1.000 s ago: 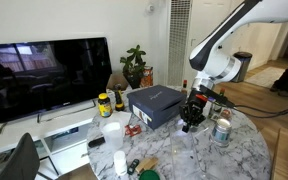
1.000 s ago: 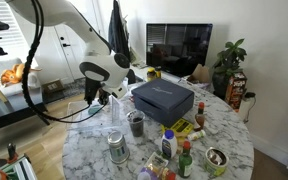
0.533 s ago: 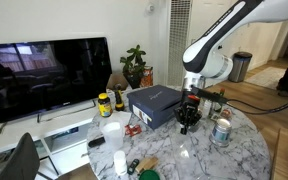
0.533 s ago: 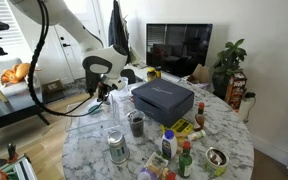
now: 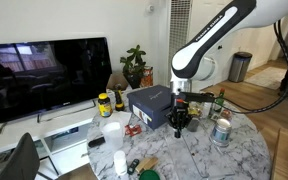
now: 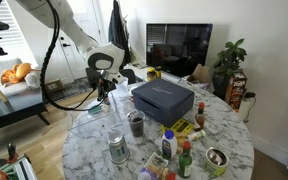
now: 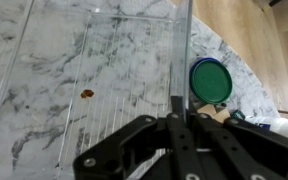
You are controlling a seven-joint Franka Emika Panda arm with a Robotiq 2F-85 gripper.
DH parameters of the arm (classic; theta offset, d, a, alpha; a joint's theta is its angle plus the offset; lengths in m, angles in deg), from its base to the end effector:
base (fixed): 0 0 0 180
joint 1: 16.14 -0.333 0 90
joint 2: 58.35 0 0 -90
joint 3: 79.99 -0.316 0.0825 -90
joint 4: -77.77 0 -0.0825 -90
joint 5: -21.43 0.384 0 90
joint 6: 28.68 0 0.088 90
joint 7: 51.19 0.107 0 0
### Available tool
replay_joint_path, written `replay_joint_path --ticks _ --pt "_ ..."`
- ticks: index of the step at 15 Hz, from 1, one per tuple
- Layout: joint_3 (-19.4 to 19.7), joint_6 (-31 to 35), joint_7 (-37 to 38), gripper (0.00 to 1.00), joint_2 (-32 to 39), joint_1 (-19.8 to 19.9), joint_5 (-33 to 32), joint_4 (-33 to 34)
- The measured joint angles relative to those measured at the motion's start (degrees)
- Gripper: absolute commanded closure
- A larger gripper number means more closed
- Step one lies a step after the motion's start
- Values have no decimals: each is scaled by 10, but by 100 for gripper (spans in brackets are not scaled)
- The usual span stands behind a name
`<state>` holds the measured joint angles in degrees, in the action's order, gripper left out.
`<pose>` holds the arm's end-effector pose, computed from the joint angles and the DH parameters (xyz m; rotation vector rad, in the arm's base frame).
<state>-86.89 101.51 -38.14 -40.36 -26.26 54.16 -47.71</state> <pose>0.5079 0.1704 0.2283 -2.7080 0.4903 0.4647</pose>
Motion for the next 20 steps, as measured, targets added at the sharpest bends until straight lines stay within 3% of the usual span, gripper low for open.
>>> replay_joint_path --ticks 5,9,10,11,20 --pt "0 -28 33 99 30 -4 -87 40" --pt "-6 -49 32 98 50 -8 -116 67" --pt "-8 -51 32 69 55 -9 -120 72" --pt "-9 -52 32 68 59 -11 -123 77" --pt "-9 -49 24 2 62 -13 -148 91"
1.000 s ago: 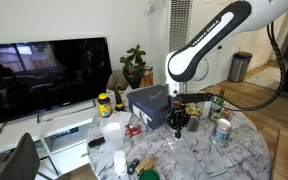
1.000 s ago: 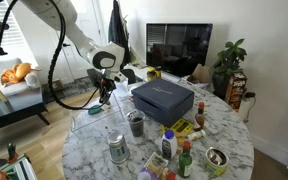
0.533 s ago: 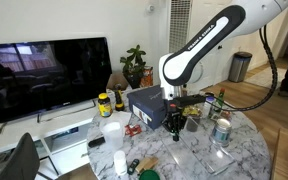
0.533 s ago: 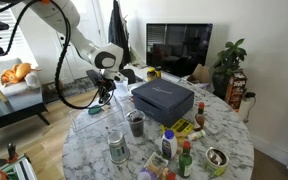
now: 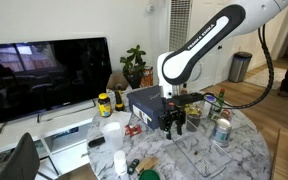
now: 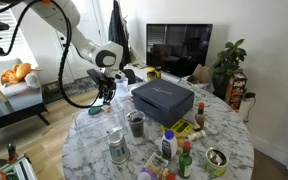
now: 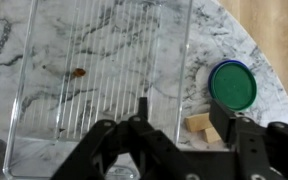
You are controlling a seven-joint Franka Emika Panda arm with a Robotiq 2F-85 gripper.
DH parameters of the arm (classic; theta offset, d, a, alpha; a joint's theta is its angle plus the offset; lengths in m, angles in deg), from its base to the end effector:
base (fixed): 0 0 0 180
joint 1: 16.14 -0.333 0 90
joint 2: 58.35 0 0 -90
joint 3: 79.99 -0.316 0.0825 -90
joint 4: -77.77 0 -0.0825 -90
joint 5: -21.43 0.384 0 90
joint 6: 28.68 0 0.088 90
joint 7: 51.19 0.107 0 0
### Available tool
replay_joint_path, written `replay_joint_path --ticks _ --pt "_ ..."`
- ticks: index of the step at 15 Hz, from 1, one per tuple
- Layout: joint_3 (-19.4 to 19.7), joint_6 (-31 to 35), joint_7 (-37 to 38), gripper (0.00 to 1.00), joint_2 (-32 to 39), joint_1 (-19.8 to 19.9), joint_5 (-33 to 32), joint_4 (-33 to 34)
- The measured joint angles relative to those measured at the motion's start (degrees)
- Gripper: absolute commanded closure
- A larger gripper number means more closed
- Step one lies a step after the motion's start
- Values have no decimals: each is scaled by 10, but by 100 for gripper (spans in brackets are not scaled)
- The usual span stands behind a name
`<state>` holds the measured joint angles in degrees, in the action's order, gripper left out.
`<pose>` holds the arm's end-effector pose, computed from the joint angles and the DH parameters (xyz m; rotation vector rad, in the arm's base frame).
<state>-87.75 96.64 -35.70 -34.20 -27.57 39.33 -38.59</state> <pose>0.5360 0.1979 0.2213 -2.8977 0.2261 0.4955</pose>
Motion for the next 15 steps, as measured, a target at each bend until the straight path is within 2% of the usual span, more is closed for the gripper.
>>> replay_joint_path --ticks 3,10,13,15 --pt "2 11 -7 0 -49 8 0 -34" --pt "29 58 -52 0 -236 62 19 -221" --pt "55 118 -64 0 -283 87 53 -292" --pt "71 190 -71 0 -297 100 65 -325"
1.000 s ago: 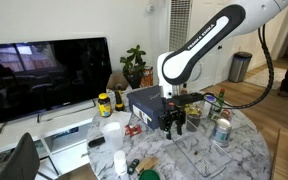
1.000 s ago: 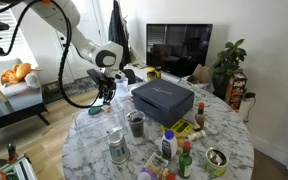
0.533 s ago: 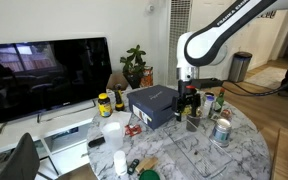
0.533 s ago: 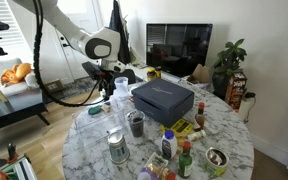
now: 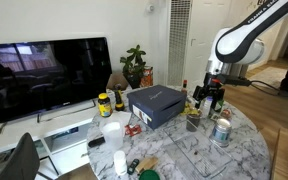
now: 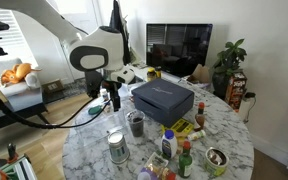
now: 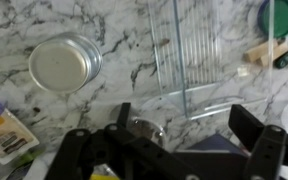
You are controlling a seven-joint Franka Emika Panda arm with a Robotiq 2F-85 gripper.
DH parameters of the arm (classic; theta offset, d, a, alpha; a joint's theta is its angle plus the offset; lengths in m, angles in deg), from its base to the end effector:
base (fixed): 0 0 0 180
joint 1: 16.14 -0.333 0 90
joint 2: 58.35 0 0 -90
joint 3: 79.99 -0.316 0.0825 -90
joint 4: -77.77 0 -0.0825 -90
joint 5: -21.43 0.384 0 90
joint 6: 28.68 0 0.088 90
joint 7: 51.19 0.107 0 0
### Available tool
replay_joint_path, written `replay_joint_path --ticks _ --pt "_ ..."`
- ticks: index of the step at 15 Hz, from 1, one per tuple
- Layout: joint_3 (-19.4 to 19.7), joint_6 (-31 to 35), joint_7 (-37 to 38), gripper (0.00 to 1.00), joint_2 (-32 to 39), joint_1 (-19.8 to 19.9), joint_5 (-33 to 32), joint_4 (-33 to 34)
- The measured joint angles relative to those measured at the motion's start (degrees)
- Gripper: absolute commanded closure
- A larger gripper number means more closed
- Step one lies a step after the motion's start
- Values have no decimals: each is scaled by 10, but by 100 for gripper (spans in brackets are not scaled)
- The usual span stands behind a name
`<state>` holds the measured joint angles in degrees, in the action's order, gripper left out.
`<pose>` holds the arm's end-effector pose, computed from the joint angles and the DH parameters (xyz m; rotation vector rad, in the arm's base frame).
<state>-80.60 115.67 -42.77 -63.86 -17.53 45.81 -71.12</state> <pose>0.4361 0.0114 0.2905 -2.8171 0.6559 0.0086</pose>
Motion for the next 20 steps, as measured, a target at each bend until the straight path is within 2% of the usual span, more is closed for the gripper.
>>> replay_joint_path --ticks 2,5,10,17,20 --pt "14 70 -17 0 2 10 0 -16" --pt "28 113 -46 0 21 20 -12 -14" --pt "36 108 -104 0 75 30 -55 23" --pt "36 108 -127 0 111 34 -55 54" --pt "36 108 -170 0 131 49 -54 72"
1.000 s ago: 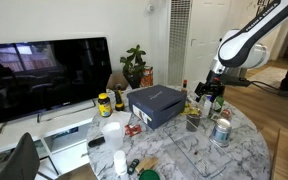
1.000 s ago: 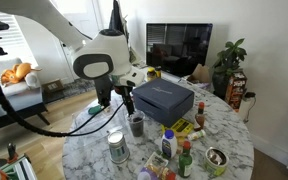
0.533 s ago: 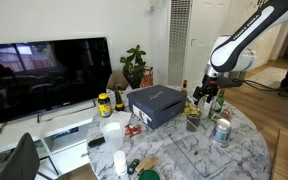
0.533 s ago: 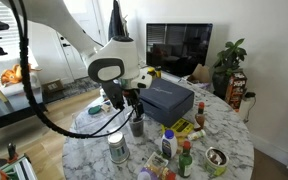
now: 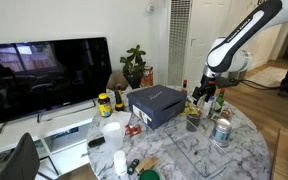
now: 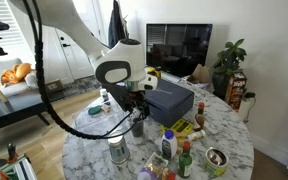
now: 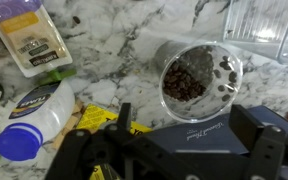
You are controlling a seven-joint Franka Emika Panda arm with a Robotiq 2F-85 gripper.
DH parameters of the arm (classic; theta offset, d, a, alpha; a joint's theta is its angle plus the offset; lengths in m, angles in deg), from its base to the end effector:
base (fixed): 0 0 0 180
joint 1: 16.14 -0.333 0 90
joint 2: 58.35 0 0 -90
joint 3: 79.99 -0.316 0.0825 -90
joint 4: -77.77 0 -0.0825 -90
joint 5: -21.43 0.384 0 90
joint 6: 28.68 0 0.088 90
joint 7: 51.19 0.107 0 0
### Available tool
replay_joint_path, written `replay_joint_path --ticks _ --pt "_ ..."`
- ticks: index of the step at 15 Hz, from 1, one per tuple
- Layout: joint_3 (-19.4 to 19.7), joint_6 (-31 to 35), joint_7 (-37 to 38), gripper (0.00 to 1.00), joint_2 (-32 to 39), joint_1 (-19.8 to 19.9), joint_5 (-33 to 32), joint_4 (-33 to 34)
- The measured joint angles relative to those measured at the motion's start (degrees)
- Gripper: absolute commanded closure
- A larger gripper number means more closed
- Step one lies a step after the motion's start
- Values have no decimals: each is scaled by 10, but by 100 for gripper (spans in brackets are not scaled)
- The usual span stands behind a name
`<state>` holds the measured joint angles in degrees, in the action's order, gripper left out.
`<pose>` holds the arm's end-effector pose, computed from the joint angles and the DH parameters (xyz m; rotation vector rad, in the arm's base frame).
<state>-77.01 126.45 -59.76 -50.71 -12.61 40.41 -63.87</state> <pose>0.4832 -0.0669 0.2490 -2.9789 0.3851 -0.1813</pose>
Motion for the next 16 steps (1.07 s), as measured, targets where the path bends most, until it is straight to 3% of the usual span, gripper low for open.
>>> replay_joint_path --ticks 5,11,16 --pt "-7 -17 -71 3 46 21 0 33" --pt "-19 -46 -112 56 87 44 0 63" --pt "-38 -46 -119 94 109 58 5 80"
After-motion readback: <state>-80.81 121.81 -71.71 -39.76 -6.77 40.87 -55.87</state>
